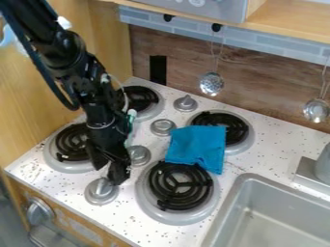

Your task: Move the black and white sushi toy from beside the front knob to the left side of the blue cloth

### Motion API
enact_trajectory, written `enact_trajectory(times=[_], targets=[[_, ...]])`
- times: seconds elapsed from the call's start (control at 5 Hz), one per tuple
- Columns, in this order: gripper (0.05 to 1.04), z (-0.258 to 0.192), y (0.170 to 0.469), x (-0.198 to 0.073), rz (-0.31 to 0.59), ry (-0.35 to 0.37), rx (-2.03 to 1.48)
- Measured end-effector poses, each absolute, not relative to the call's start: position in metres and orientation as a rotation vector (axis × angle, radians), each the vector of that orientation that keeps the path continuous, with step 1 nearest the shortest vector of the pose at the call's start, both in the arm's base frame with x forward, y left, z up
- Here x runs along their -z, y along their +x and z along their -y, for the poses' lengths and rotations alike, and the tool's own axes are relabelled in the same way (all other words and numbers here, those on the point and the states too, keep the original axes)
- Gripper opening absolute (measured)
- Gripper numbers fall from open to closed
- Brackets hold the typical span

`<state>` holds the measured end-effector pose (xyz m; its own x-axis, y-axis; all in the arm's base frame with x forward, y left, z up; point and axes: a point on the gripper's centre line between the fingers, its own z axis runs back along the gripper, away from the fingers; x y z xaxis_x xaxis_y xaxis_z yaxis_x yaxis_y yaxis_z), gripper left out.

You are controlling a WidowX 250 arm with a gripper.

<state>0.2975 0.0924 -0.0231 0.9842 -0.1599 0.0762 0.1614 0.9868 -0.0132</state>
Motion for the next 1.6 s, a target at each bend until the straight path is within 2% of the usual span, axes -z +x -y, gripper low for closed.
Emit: enact_trajectory(times=[0.4, 0.6, 0.8, 1.0, 1.2, 1.4, 1.6], targets=[[1.005, -0.083, 0.310, 0.021, 0.090, -0.027, 0.127], [0.950, -0.081, 0.314, 0.033, 0.063, -0.001, 0.081], [0.706, -0.086, 0.319, 0.038, 0.054, 0.042, 0.069], [0.639, -0.085, 0.320, 0.039, 0.053, 0.060, 0.083], [0.639, -0.083, 0.320, 0.038, 0.053, 0.049, 0.093], [0.639, -0.076, 0.317, 0.031, 0.044, -0.001, 0.111], [0.639, -0.071, 0.329, 0.017, 0.071, -0.047, 0.091]])
